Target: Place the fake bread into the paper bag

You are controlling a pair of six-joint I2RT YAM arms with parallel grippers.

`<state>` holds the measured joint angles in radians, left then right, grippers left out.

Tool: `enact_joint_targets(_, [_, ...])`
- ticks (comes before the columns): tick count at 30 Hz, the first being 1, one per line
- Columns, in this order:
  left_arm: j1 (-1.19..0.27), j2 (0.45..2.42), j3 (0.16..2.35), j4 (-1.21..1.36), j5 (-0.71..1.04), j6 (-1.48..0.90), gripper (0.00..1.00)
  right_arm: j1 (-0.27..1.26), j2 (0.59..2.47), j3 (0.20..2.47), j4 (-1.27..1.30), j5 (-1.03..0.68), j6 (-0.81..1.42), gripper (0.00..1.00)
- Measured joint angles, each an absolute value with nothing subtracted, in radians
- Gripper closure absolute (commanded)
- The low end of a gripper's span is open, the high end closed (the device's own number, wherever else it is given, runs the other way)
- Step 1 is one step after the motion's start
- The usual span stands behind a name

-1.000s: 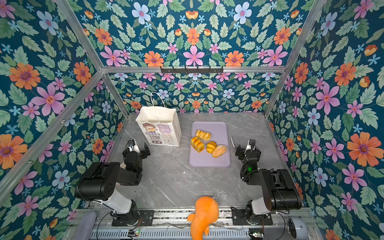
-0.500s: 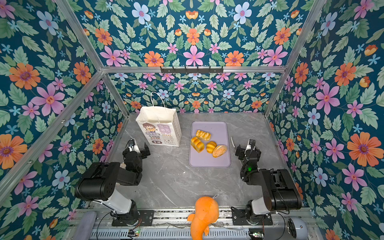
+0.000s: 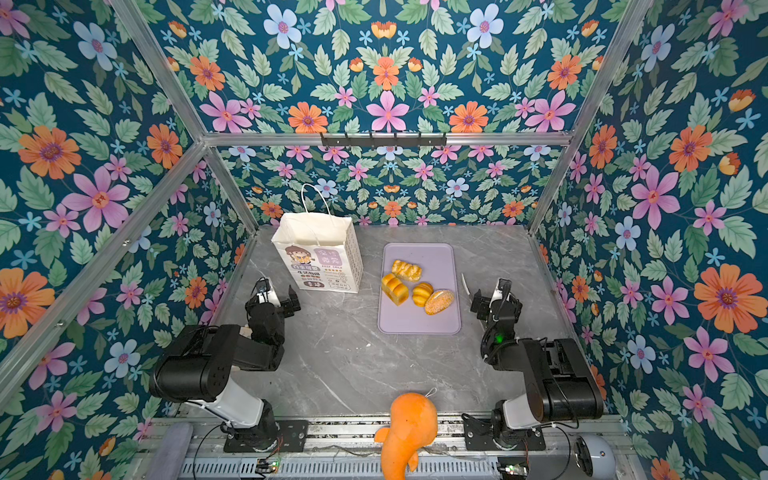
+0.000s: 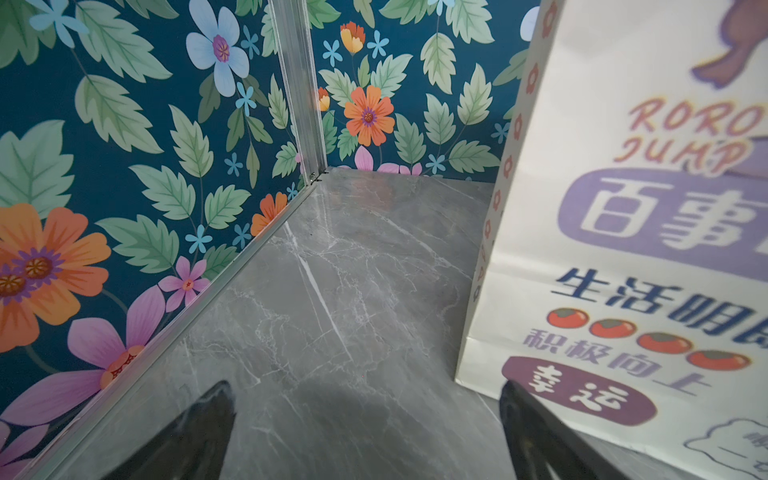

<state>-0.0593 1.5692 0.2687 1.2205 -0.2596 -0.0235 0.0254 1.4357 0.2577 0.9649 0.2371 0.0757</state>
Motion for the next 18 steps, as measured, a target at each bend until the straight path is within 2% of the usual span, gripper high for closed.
enact_joint_targets(4, [-0.061, 1.391, 0.310, 1.065, -0.274, -0.038, 0.00, 0.033, 1.285, 0.253, 0.890, 0.228, 0.073, 0.01])
enact_joint_targets(7, [-0.061, 1.255, 0.315, 0.964, -0.294, -0.070, 0.00, 0.042, 1.131, 0.299, 0.731, 0.213, 0.093, 0.01])
enact_joint_targets(13, [-0.061, 1.039, 0.392, 0.695, -0.277, -0.160, 0.00, 0.043, 0.873, 0.427, 0.365, 0.141, 0.289, 0.02])
enact_joint_targets(18, [-0.059, 0.983, 0.519, 0.437, -0.423, -0.283, 0.00, 0.043, 0.692, 0.521, 0.128, -0.003, 0.413, 0.01])
